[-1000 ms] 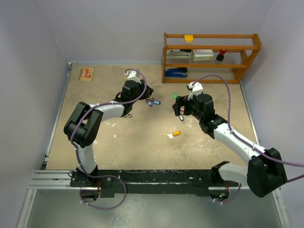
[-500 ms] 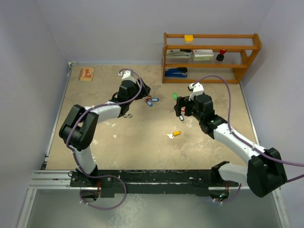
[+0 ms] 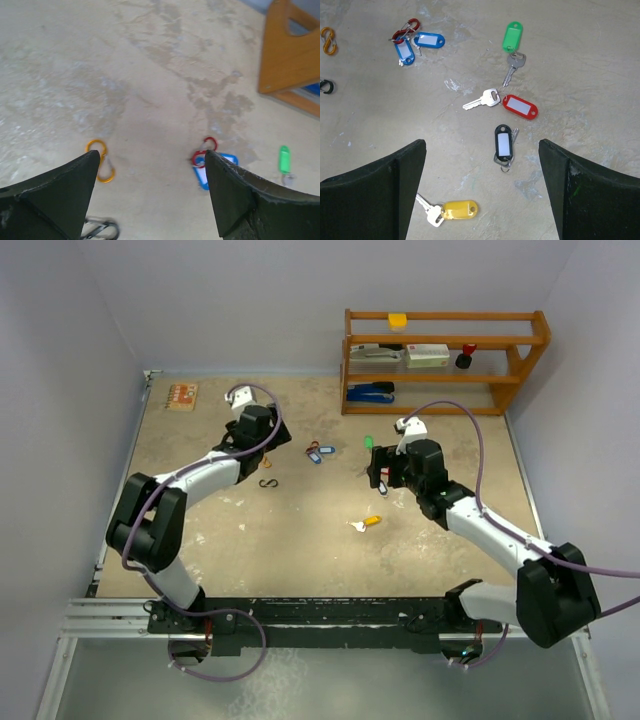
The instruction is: Put the keys on the keyring
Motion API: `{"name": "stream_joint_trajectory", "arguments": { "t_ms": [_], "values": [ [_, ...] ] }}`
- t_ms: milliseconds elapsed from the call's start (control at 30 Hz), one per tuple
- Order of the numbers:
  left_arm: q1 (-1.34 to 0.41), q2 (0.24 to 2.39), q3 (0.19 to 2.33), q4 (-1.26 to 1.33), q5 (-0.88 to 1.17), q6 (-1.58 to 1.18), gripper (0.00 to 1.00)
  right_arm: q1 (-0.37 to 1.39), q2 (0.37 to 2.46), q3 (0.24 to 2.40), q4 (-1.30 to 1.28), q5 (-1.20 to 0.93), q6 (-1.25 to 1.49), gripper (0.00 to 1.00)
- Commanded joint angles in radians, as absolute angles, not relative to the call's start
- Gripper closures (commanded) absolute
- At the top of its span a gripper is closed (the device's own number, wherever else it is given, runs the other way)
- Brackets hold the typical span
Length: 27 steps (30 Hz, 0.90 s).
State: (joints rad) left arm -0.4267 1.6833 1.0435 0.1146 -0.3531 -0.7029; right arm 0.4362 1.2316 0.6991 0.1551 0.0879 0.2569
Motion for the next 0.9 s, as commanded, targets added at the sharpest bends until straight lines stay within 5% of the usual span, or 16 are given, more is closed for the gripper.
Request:
{"name": "stream_joint_trajectory", "arguments": {
  "t_ms": [0,467,867],
  "values": [
    [-0.412,1.711,1.106,-0.009,-0.43,-0.688,0.18,0.431,1.23,0.738,0.159,0.095,0.276,0.04],
    [-0.425,1.675,1.032,-0.124,-0.342,-0.652,0.2,0.43,1.204,0.721,0.145,0.086,0.267,0.04],
    [-0.425,1.557,0.78,0.163,-0.243,-0.66,0.2,0.43,1.201,0.716,0.152,0.056,0.274,0.04]
  ]
}}
